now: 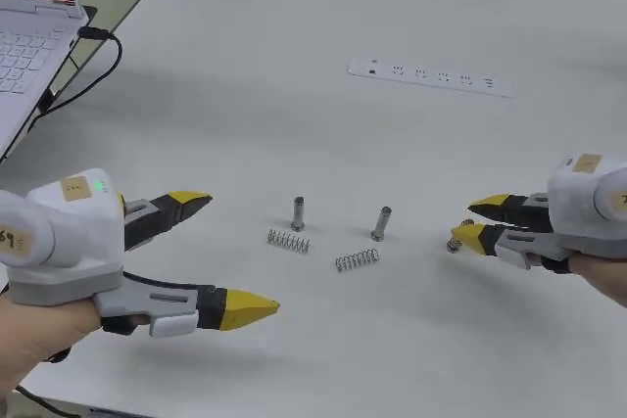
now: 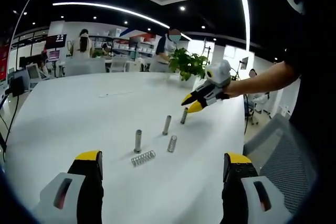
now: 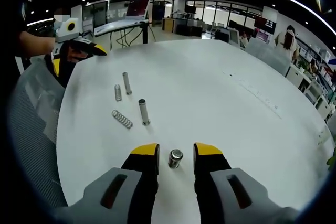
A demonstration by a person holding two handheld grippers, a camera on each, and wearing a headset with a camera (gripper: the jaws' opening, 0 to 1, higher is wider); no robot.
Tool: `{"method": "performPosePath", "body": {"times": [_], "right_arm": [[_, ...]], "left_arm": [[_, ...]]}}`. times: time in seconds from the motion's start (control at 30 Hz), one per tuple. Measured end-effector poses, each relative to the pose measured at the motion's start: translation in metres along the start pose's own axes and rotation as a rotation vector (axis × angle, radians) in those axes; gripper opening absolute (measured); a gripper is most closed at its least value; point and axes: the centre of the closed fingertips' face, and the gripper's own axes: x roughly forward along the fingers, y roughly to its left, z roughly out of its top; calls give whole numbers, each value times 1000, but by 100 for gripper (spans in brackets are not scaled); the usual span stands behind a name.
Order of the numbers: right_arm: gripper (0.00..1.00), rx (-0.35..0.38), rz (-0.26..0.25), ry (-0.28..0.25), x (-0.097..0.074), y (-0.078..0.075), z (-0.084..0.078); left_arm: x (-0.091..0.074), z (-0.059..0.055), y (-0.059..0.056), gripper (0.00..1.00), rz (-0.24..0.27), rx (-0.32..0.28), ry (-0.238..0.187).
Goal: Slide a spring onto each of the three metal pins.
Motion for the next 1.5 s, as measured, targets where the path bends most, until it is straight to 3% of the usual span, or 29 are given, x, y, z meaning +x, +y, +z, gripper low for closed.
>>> {"method": "performPosePath", "body": {"times": [0.87,1.5], "right_arm": [[39,107,-8,-127,-32,17,9],[39,204,-3,-153,-48,33,-12]], "left_arm": [[0,1,0,89,-7,9,13],[-1,3,0,88,-10,13,4]]}}
